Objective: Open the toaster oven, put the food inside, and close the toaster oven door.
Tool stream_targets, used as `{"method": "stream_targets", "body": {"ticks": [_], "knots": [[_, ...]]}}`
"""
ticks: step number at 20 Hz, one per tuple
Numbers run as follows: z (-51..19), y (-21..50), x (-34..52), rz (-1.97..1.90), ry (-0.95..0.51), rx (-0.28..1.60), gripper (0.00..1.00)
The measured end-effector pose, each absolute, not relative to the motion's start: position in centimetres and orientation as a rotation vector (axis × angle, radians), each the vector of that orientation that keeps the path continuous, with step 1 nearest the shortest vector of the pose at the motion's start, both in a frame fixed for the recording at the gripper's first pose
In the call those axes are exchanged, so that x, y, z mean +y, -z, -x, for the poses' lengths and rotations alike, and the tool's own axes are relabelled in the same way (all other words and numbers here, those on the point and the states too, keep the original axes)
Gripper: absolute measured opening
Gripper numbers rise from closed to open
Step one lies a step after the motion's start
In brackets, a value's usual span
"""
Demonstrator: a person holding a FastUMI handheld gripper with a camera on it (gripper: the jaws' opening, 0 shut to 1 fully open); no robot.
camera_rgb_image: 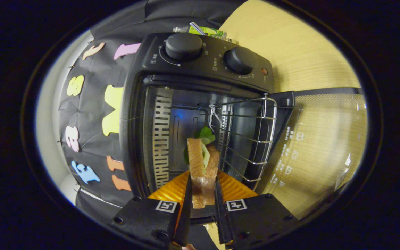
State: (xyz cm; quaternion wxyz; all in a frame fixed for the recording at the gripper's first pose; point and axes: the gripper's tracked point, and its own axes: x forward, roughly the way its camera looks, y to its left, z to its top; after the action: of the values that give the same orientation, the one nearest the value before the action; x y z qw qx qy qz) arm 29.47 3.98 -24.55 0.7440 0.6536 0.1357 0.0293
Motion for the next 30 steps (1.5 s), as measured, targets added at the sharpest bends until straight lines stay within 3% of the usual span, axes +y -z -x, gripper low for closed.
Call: {"method": "stream_targets", "body": {"ticks": [6,10,14,17,20,26,30], "knots": [[-31.0,24.4,3.7,-1.185,-0.051,0.268,0.44],[-31.0,24.6,4.5,-1.014,-0.060,0.297,0.63],[-30.4,25.2,5.3,-0.740,-0.064,0.352,0.73],[-30.4,26.4,5.7,-0.443,-0.039,0.377,0.95],[-30.0,26.9,6.0,-0.284,-0.022,0.392,0.99],[-28.8,27.2,4.7,0.031,0.054,0.415,0.99],[-27.4,27.1,5.7,0.122,0.021,0.420,1.00]]}}
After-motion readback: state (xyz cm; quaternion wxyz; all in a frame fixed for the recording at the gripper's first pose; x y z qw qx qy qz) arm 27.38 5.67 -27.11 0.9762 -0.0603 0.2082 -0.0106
